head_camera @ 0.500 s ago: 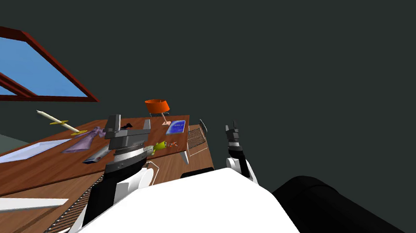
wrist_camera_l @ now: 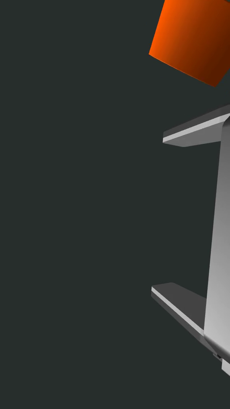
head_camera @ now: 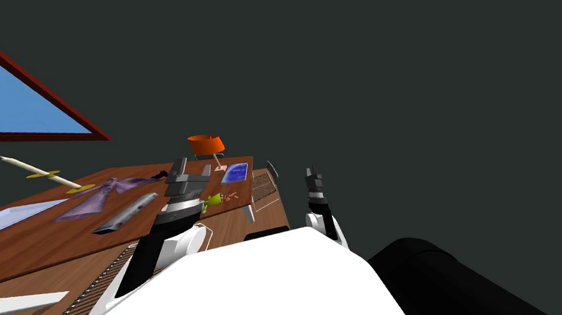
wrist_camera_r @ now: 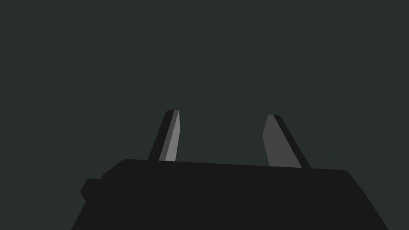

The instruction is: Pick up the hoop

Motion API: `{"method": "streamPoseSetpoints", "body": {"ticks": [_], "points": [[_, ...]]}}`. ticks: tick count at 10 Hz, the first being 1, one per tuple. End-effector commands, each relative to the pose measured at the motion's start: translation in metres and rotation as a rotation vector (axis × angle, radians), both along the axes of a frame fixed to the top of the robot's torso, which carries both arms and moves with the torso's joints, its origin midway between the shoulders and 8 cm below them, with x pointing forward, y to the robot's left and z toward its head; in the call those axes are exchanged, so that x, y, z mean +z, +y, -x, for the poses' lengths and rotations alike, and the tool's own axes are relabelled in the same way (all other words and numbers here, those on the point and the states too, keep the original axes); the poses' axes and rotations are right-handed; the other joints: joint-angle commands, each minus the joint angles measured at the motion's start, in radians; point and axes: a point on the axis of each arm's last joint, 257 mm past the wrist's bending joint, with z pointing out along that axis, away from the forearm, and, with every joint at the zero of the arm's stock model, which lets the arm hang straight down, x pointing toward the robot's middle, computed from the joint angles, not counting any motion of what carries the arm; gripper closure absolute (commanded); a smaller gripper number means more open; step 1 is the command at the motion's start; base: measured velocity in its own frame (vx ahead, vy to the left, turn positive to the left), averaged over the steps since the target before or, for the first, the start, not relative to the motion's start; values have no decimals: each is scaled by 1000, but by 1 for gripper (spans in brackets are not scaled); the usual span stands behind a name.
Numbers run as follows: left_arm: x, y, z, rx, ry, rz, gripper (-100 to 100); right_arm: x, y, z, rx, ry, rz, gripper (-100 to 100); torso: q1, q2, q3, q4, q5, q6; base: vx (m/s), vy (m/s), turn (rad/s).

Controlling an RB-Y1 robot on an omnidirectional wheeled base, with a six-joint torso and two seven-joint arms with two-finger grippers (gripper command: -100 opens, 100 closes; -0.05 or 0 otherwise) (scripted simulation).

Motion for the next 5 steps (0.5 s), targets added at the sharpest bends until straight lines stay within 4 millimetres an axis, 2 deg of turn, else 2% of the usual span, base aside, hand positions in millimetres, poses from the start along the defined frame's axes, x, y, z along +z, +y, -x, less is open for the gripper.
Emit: {"method": "streamPoseSetpoints", "body": {"ticks": [1, 2, 3, 4, 5], "points": [[-15, 3, -17, -12, 58, -6, -100, 0, 0, 0, 0, 0, 0, 0, 0, 0, 0, 0, 0, 0, -23, 67, -235], [-27, 6, -28, -19, 100, -8, -100, 0, 0, 0, 0, 0, 0, 0, 1, 0, 0, 0, 0, 0, -33, 96, -216], [-29, 6, -30, -19, 109, -7, -100, 0, 0, 0, 0, 0, 0, 0, 3, 1, 0, 0, 1, 0, -25, 69, -61], [-43, 10, -42, -24, 158, -6, -100, 0, 0, 0, 0, 0, 0, 0, 2, 0, 0, 0, 1, -1, -17, 57, -139], [-43, 10, -42, -24, 158, -6, -100, 0, 0, 0, 0, 0, 0, 0, 1, 0, 0, 0, 0, 0, -19, 47, -92]]}}
